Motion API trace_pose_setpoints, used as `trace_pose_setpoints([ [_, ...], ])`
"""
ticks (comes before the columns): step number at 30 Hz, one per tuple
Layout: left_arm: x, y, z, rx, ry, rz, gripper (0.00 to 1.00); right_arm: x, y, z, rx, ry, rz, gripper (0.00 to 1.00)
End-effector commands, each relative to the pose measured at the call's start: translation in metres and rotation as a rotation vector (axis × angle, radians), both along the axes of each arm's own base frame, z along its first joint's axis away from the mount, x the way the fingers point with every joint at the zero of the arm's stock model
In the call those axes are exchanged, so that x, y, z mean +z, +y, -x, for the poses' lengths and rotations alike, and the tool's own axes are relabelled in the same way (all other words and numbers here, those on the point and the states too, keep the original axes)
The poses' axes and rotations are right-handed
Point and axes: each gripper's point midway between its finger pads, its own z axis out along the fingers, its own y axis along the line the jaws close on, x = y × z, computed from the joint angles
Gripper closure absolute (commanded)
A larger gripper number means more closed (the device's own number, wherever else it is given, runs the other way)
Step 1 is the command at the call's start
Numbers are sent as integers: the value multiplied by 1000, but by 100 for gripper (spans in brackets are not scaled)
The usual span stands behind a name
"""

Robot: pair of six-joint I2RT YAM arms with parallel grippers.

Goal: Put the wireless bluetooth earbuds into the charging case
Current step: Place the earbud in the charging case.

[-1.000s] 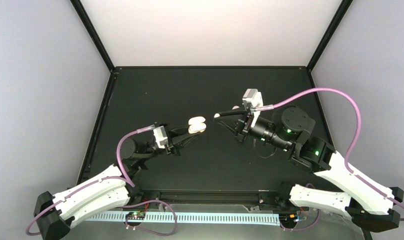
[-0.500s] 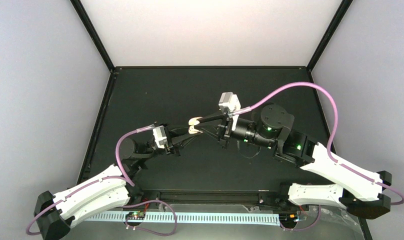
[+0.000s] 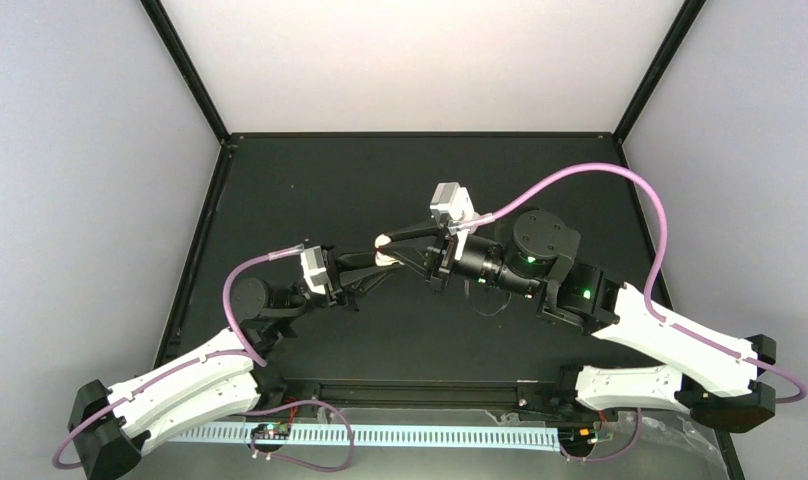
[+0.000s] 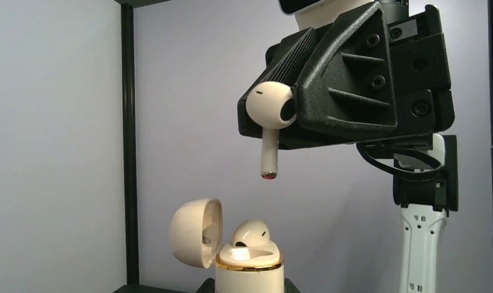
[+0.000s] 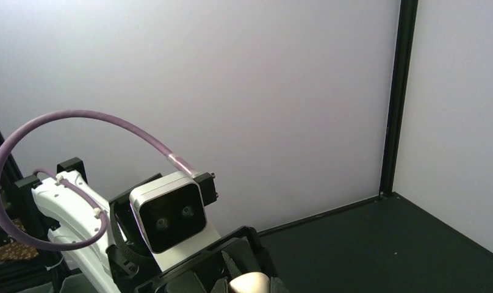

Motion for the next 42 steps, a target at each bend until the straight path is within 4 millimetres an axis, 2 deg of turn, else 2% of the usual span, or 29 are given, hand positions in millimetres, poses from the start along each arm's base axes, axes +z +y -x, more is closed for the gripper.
trace_pose_setpoints([
  [1, 39, 10, 10, -21, -50, 105, 98, 22, -3, -1, -22, -43, -53, 89],
  [13, 51, 10, 11, -36, -49, 126, 98, 21, 1, -1, -14, -38, -45, 89],
  [32, 49, 7, 7, -33, -34, 112, 98, 17, 8, 0, 8, -31, -30, 90],
  [42, 53, 9, 9, -32, -40, 120, 98, 8, 12, -1, 9, -15, 2, 88],
])
